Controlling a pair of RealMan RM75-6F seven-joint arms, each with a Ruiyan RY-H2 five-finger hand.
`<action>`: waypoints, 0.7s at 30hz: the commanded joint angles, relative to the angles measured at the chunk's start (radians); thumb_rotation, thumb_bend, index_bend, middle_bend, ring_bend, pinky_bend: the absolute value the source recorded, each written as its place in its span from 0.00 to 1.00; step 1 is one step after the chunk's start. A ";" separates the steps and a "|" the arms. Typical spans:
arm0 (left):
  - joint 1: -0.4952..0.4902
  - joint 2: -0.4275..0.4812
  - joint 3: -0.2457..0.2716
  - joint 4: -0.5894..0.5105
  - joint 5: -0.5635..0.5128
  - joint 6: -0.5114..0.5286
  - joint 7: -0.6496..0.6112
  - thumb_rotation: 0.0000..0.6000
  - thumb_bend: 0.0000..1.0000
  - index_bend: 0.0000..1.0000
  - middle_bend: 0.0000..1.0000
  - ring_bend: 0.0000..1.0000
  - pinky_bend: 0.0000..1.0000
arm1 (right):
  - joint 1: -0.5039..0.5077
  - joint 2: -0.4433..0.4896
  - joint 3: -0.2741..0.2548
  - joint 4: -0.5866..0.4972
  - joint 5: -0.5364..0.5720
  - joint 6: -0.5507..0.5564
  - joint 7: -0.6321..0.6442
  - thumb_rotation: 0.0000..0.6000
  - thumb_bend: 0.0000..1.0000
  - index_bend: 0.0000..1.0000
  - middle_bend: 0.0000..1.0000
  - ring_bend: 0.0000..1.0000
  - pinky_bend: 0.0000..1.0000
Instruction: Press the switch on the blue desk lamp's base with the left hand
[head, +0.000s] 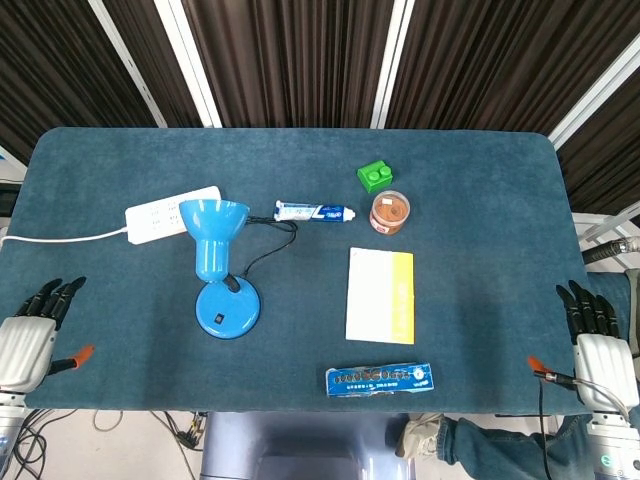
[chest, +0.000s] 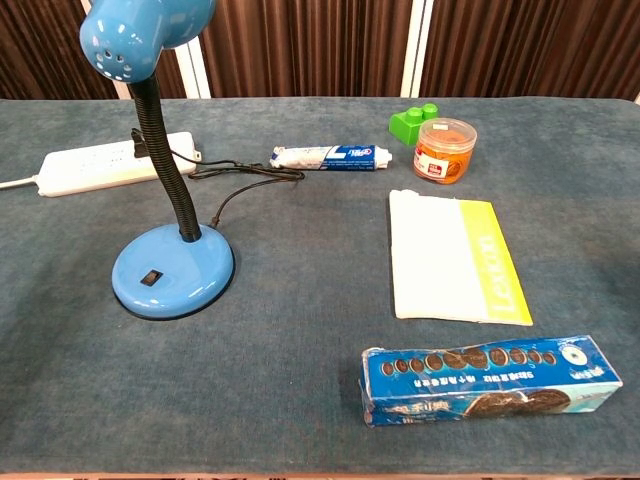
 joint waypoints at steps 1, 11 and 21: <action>-0.006 -0.017 0.001 0.017 0.031 0.010 0.005 1.00 0.26 0.07 0.43 0.43 0.59 | -0.002 0.005 0.001 -0.002 0.001 0.002 0.006 1.00 0.11 0.00 0.02 0.04 0.00; -0.091 -0.027 0.028 -0.011 0.042 -0.166 0.032 1.00 0.49 0.06 0.64 0.65 0.74 | 0.002 0.003 -0.006 -0.001 -0.003 -0.010 -0.004 1.00 0.11 0.00 0.02 0.04 0.00; -0.213 -0.099 0.028 -0.013 -0.036 -0.412 0.090 1.00 0.59 0.04 0.75 0.74 0.78 | 0.000 0.005 -0.006 -0.001 0.004 -0.010 -0.011 1.00 0.11 0.00 0.02 0.04 0.00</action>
